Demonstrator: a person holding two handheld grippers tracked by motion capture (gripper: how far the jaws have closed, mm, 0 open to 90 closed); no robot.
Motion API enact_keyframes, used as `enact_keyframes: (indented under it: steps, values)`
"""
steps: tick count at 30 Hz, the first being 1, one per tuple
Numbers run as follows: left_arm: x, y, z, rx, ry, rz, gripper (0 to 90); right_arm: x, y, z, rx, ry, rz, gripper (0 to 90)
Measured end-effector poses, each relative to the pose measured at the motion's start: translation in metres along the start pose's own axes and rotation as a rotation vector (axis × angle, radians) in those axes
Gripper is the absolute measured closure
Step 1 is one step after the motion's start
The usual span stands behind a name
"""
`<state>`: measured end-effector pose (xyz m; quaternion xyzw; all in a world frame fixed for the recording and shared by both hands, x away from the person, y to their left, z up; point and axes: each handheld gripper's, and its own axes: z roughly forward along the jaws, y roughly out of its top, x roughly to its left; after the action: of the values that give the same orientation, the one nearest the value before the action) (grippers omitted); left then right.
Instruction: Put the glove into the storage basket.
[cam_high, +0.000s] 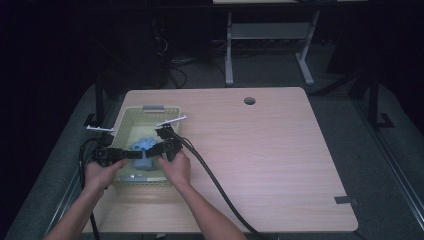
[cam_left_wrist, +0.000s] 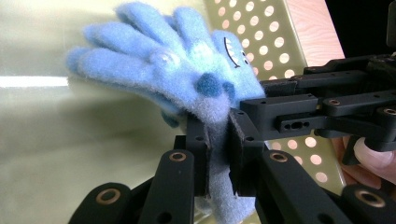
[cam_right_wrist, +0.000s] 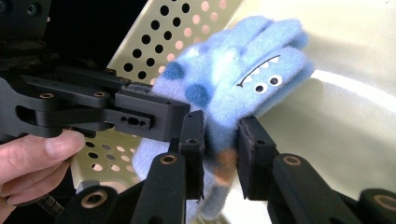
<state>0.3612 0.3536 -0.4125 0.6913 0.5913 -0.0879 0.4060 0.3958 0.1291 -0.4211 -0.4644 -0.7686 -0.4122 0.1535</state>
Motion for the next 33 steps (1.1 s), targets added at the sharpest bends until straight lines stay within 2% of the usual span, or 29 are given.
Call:
enact_keyframes:
  steps: [8,11,14,19,23,24,25,26,27,33]
  values:
    - [0.001,0.000,0.000,0.004,-0.011,-0.008,83.3,0.000,0.000,0.000,-0.002,-0.004,-0.001,73.5]
    - [0.002,0.001,-0.001,0.002,-0.002,-0.012,83.5,0.001,0.000,-0.001,-0.012,-0.015,-0.001,73.5]
    - [0.001,0.002,-0.001,0.011,0.021,0.004,83.5,0.002,0.000,-0.005,-0.026,-0.034,-0.012,73.5]
    - [-0.001,0.003,0.002,0.033,0.060,0.000,83.4,0.002,0.002,-0.015,-0.057,-0.056,-0.021,73.4]
    - [-0.004,0.005,0.006,0.077,0.108,0.026,82.9,0.003,0.004,-0.023,-0.079,-0.049,-0.032,72.1]
    - [-0.006,0.005,0.007,0.086,0.114,0.013,82.8,0.003,0.004,-0.024,-0.083,-0.045,-0.032,71.7]
    - [-0.006,0.006,0.008,0.093,0.119,0.030,82.7,0.003,0.004,-0.026,-0.085,-0.042,-0.034,71.7]
    - [-0.007,0.007,0.009,0.104,0.133,0.025,82.5,0.002,0.005,-0.027,-0.087,-0.041,-0.033,71.6]
    - [-0.006,0.007,0.010,0.116,0.136,0.047,82.4,0.002,0.005,-0.029,-0.092,-0.039,-0.030,71.5]
    - [-0.007,0.009,0.014,0.144,0.159,0.034,80.6,0.000,0.006,-0.043,-0.122,-0.022,-0.017,71.2]
